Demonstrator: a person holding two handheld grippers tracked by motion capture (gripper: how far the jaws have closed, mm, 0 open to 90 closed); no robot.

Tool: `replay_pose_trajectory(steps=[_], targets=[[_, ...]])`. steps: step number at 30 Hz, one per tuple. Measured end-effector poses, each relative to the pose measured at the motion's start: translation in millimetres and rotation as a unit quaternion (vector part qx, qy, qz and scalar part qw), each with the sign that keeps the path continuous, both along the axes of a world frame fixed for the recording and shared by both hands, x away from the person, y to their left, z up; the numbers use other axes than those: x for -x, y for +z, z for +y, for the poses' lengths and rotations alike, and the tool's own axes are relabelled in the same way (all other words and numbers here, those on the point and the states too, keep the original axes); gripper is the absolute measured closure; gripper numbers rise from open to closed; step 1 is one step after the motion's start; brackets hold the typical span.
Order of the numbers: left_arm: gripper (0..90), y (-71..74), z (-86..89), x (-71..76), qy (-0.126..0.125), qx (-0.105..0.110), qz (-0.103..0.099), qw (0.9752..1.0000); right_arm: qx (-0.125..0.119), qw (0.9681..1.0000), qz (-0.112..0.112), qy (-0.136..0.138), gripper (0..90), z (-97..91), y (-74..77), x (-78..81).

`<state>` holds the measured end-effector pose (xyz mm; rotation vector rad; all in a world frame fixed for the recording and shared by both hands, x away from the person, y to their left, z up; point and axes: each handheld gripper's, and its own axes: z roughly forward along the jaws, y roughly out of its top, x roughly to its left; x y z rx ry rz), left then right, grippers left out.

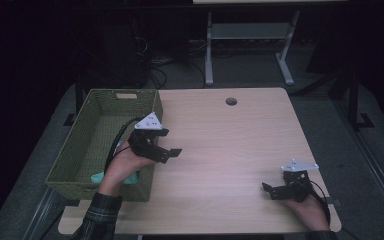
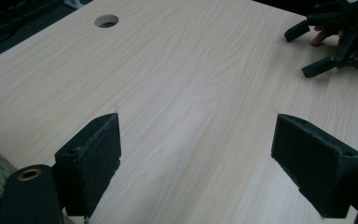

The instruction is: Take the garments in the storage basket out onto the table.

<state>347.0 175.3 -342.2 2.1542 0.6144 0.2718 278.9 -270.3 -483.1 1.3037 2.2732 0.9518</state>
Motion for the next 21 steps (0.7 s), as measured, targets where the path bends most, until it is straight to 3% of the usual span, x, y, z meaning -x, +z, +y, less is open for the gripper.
replay_pose_trajectory(steps=[21], targets=[[14.9, 3.4, 35.5, -2.5, 0.036, 0.003, 0.000, 0.9993, 0.000, 1.0000, 0.001, 0.000, 1.0, -0.1, 0.1, 0.0]])
